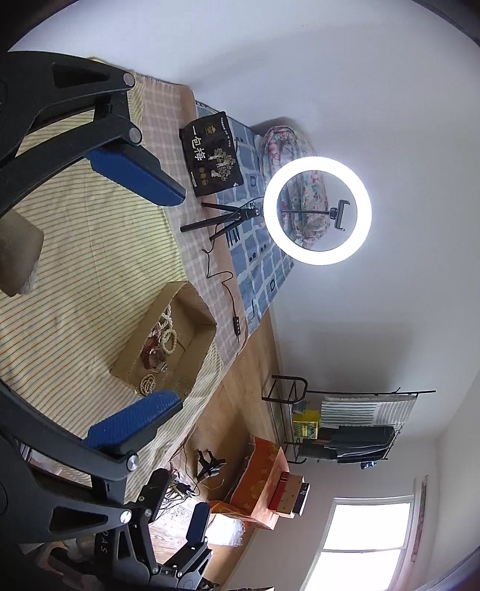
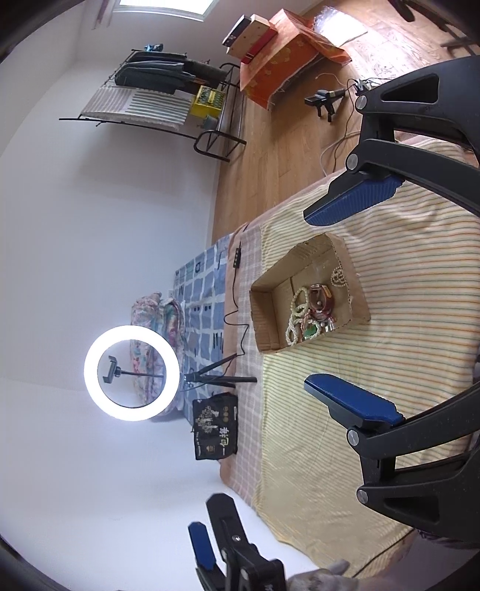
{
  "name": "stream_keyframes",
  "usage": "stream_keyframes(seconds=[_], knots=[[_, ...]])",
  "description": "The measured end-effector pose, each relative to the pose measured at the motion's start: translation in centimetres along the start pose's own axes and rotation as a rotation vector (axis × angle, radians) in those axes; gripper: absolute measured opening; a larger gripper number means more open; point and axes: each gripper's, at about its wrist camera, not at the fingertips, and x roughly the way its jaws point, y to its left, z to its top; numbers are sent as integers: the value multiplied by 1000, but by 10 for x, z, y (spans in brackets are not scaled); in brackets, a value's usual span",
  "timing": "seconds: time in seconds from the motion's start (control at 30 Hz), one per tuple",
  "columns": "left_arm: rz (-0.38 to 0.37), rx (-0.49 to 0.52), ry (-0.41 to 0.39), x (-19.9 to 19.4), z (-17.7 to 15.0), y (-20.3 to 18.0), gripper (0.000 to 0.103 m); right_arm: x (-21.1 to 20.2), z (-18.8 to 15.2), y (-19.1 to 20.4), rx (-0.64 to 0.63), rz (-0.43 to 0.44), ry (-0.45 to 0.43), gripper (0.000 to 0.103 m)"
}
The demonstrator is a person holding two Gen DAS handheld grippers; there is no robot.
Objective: Organize jewelry
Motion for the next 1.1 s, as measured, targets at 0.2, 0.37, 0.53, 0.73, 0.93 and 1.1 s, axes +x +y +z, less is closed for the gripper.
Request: stream_keyframes(seconds=[0.2,0.37,0.53,0.73,0.93,1.1], knots=[[59,3,-11,-30,-12,-3,103,-17,-2,2,37,-19,-26,83],[69,-55,14,-45,-25,3,103,-25,-5,6,52,-36,-37,83],[88,-95,37,-55,-36,10,103,-33,-7,10,55,-44,-52,83],[130,-74,28,-67,-39,13,103,-34,-7,15,58,-47,-54,83],[147,-68,7,-77,-38,14,103,-37,-8,17,59,-39,-57,83],[147,-64,2,-80,-38,13,103,-38,-8,15,63,-42,-58,83]])
